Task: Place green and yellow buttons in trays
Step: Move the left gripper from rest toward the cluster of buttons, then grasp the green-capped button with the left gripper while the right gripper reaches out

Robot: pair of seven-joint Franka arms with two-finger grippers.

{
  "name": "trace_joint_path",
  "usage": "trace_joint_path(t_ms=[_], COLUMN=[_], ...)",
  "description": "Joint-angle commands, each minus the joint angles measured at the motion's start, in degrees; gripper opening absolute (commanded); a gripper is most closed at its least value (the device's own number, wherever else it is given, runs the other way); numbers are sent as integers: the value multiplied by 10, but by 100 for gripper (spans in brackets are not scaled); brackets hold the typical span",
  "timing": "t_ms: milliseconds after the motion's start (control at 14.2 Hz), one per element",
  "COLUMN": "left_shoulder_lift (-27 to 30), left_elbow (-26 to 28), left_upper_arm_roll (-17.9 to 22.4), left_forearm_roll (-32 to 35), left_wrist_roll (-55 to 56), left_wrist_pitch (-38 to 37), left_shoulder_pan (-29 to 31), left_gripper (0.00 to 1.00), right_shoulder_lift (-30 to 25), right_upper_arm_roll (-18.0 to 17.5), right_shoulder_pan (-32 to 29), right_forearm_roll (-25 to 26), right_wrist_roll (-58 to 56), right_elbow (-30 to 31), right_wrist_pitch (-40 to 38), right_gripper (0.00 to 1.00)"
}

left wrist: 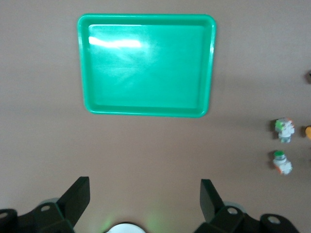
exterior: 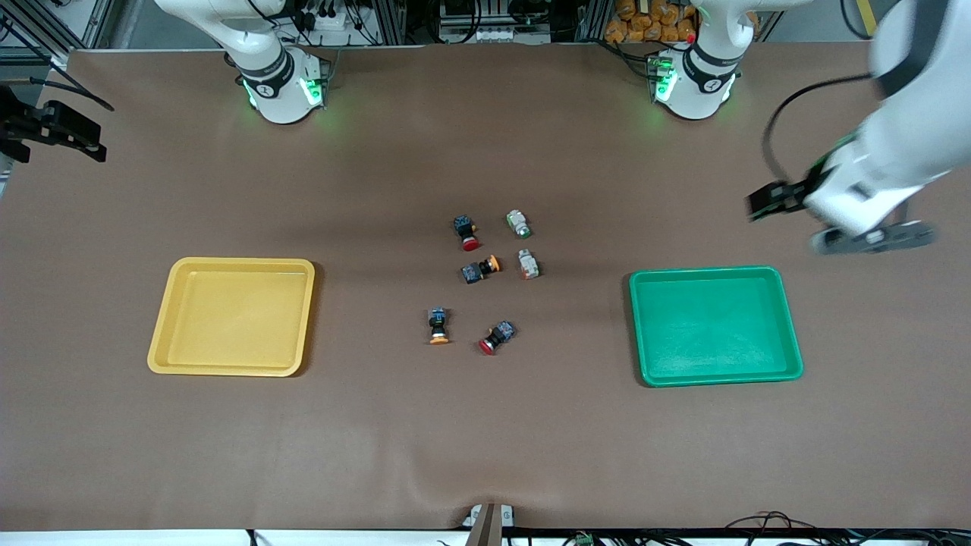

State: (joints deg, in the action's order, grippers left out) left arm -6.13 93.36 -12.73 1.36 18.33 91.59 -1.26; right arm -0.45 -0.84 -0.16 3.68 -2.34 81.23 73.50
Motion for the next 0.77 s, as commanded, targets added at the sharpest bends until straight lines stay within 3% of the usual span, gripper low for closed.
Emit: trace_joint_path(t_ms=[0,352,704], left_shoulder_lift=[-24,-114,-162], left_elbow=[54,92,134], left_upper_arm_roll=[-19,-22,-21], left_forearm_roll=[-6,0,1], left_wrist_roll=[70,212,331], left_wrist_pitch=[83,220,329], left_shoulder_pan=[-24,-112,-186], left_gripper=[100,100,100], right_shoulder_lift=[1,53,100], right_upper_arm_roll=[-13,-13,-12], right_shoulder_pan=[-16,-9,-14], right_forearm_roll=[2,4,12], right_wrist_roll=[6,1,1], right_elbow=[-6,-7,-7], right_wrist_pitch=[-9,3,15], right_gripper=[100,100,100])
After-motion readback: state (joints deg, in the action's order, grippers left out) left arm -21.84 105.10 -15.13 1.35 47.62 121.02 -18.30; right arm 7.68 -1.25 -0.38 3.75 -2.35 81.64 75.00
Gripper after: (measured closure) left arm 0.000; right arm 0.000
